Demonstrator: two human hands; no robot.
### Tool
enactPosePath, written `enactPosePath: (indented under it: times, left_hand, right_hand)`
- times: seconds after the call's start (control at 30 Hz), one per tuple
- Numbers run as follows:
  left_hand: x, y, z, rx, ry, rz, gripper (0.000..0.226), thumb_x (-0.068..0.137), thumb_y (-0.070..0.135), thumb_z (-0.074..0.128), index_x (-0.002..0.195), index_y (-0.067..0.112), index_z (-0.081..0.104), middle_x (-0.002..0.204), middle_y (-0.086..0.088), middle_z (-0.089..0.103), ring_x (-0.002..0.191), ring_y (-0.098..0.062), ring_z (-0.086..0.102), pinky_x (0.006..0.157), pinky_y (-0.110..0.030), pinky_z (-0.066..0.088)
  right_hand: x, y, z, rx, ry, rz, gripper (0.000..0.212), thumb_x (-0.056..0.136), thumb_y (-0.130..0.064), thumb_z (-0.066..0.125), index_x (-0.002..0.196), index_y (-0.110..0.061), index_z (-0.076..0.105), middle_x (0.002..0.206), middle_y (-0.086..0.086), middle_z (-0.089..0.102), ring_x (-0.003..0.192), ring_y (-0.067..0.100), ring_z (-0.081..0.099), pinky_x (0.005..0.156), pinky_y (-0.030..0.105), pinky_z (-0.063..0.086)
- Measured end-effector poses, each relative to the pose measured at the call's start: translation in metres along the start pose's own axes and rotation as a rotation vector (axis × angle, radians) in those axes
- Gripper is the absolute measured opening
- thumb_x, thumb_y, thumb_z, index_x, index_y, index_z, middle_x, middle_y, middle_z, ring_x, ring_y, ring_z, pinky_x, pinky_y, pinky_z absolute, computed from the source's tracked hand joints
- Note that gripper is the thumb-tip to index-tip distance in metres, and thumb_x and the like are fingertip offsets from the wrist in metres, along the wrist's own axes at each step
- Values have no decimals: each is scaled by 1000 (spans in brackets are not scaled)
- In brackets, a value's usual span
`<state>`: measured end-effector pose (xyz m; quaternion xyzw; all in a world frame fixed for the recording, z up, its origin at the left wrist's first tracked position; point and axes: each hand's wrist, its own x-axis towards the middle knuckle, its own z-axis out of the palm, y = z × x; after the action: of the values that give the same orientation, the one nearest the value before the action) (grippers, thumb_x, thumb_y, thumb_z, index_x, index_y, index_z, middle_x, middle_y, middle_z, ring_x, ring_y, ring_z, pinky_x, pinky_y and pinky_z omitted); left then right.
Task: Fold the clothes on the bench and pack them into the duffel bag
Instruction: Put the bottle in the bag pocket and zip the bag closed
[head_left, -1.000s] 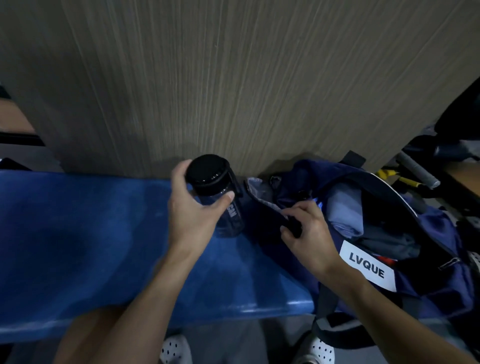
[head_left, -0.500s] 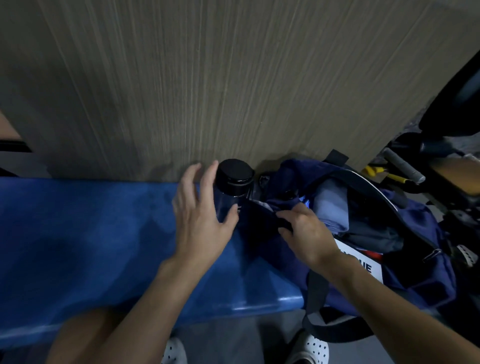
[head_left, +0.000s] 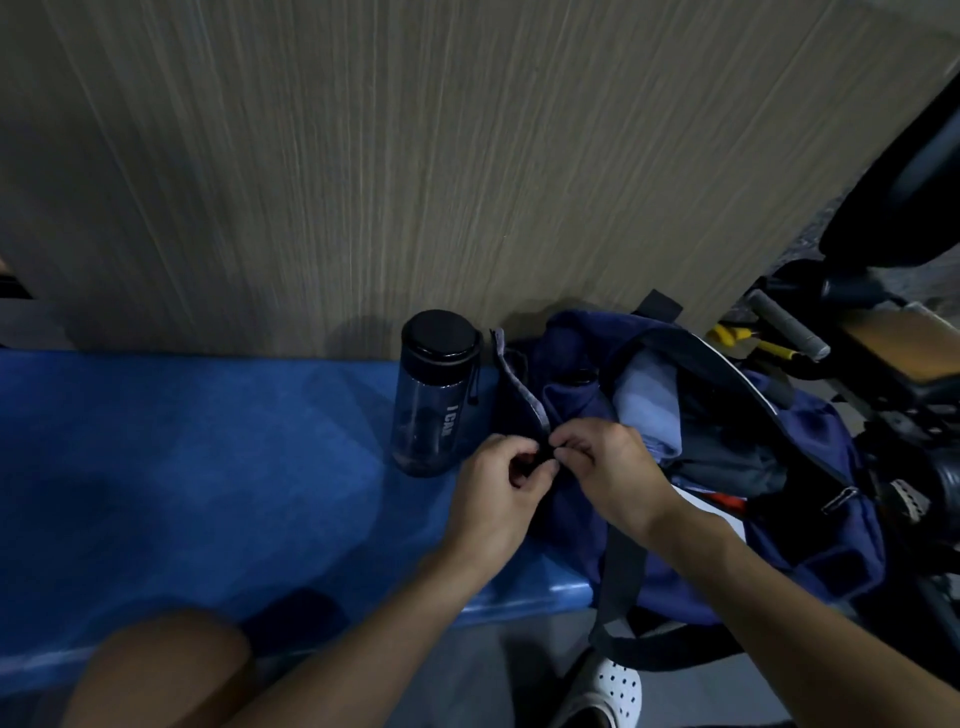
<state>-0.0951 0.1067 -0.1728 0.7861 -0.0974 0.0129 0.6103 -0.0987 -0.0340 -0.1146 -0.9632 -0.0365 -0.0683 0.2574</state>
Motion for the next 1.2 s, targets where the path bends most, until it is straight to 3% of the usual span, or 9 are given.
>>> enactPosePath:
  times: [0.13, 0.3, 0.5, 0.7, 0.83, 0.97, 1.03, 1.13, 1.2]
  left_hand:
    - [6, -1, 2, -9, 14, -26, 6, 88, 20, 74, 86, 15, 74, 74, 6, 68, 66, -3, 61, 59, -14, 44]
    - [4, -3, 3, 63, -8, 2, 13, 92, 21, 70, 82, 13, 70, 79, 5, 61, 66, -4, 56, 59, -13, 42]
    - [5, -9, -9, 98, -132, -184, 31, 95, 27, 65, 66, 15, 66, 58, 5, 58, 53, -5, 49, 50, -19, 39]
    - [3, -28, -26, 161, -114, -311, 30, 94, 26, 68, 70, 7, 71, 64, -12, 68, 57, -14, 60, 55, -29, 52]
    - [3, -36, -28, 151, -111, -333, 28, 92, 26, 70, 79, 3, 74, 77, -19, 72, 64, -21, 63, 60, -31, 54]
    - [0, -38, -24, 229, -139, -297, 34, 92, 25, 71, 74, -3, 69, 56, -8, 56, 49, -11, 47, 48, -22, 40]
    - [0, -39, -23, 288, -133, -266, 33, 92, 25, 70, 70, 1, 67, 55, -2, 56, 47, -9, 47, 48, -24, 43]
    - [-2, -42, -22, 360, -167, -232, 24, 92, 29, 69, 76, 11, 70, 68, -3, 68, 63, -14, 64, 63, -34, 58]
    - [-6, -41, -26, 408, -181, -195, 17, 93, 31, 67, 83, 18, 70, 75, 4, 69, 73, -14, 66, 70, -39, 59]
  right_hand:
    - [-1, 1, -4, -33, 2, -23, 14, 89, -2, 64, 99, -4, 73, 93, 8, 72, 89, 20, 64, 73, 14, 36]
    - [0, 1, -7, -57, -30, -28, 13, 91, -4, 62, 100, -4, 72, 98, 9, 71, 93, 21, 62, 77, 20, 41]
    - [0, -1, -11, -133, -54, -53, 12, 92, -3, 59, 96, -3, 70, 97, 11, 68, 93, 24, 60, 72, 17, 32]
    - [-6, -4, -17, 10, -27, 81, 12, 93, -3, 58, 95, -3, 70, 93, 9, 70, 88, 19, 59, 70, 21, 40]
    - [-12, 0, -26, 89, -20, 126, 11, 94, -4, 58, 95, -7, 68, 92, 9, 71, 91, 23, 63, 82, 34, 48]
    - [-18, 9, -29, 128, -15, 136, 16, 95, -4, 56, 88, -17, 62, 85, 8, 69, 86, 25, 63, 74, 32, 47]
    - [-21, 11, -29, 120, -18, 113, 17, 95, -3, 56, 88, -17, 61, 82, 7, 68, 84, 24, 63, 71, 29, 45]
    - [-25, 11, -27, 120, -8, 87, 20, 95, -1, 55, 86, -19, 60, 79, 7, 67, 80, 24, 62, 67, 28, 44]
    - [-27, 15, -25, 151, 12, 87, 24, 94, -1, 56, 84, -22, 59, 79, 8, 67, 80, 26, 62, 70, 34, 47]
